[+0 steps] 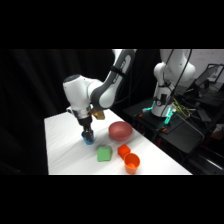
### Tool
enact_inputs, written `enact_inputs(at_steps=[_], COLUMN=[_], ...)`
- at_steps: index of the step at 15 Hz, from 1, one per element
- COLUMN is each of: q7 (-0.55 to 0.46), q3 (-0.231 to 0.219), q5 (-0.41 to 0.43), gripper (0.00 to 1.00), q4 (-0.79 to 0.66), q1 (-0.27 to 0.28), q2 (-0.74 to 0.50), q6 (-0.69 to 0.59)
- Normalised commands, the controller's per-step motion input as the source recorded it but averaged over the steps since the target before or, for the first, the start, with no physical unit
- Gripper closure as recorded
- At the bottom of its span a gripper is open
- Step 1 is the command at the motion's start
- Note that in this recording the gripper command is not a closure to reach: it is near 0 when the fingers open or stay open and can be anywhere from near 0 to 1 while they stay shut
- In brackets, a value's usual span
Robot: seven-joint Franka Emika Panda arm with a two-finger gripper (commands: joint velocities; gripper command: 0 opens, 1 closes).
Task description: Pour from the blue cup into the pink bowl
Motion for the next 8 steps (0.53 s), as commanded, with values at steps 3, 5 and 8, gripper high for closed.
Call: enact_inputs(at_steps=[3, 5, 8], q7=[-0.01, 0.10, 0.22], q3=[0.075, 0.031, 0.015], q5=[0.067, -0.068, -0.211], gripper=[0.00, 0.00, 0.00], q4=[-0.34, -0.45, -0.44], q1=[-0.060, -0.002, 0.008], q2=[-0.77, -0.84, -0.70], q6=[-0.40, -0.25, -0.07])
